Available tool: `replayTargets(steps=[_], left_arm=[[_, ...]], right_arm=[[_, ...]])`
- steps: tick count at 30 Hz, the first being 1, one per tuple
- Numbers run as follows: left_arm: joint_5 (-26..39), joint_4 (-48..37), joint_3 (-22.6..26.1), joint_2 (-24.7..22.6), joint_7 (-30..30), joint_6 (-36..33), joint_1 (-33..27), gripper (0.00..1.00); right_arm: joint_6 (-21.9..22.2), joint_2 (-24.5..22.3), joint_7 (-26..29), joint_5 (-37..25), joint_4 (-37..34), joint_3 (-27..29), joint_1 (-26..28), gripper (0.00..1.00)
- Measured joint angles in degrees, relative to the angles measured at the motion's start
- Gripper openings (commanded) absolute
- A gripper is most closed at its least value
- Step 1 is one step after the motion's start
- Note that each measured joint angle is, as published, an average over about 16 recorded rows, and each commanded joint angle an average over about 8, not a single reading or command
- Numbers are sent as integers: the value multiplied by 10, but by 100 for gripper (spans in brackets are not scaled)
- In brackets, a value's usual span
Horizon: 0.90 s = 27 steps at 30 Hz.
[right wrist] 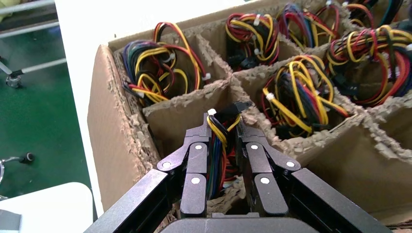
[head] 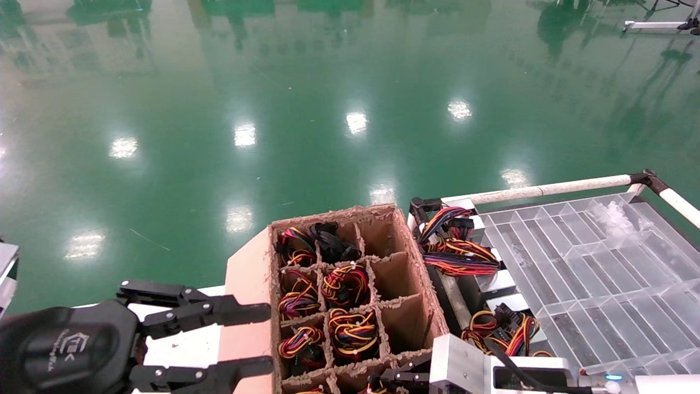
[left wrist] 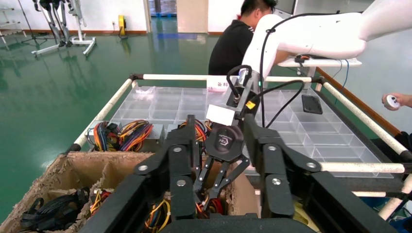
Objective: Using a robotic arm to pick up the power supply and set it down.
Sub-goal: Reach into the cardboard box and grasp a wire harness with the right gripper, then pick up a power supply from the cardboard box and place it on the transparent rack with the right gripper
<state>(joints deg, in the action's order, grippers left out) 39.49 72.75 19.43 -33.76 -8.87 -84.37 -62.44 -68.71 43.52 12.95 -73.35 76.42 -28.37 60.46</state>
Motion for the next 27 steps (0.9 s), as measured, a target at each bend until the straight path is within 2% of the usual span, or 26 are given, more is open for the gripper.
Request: replayTargets(steps=[8,15,21,27], left_arm=[[0,0,0,0,0,0,0,100],[0,0,0,0,0,0,0,100],[0,0,0,0,0,0,0,100],[0,0,0,0,0,0,0,100]], right_arm=[[-11,-15,14,51,2,28,19,0],[-18,-30,33,114,-5,68,56,0],[-26,-29,42,153,-35,95,113,0],[-44,-9,33,163,-101,104,196,0]])
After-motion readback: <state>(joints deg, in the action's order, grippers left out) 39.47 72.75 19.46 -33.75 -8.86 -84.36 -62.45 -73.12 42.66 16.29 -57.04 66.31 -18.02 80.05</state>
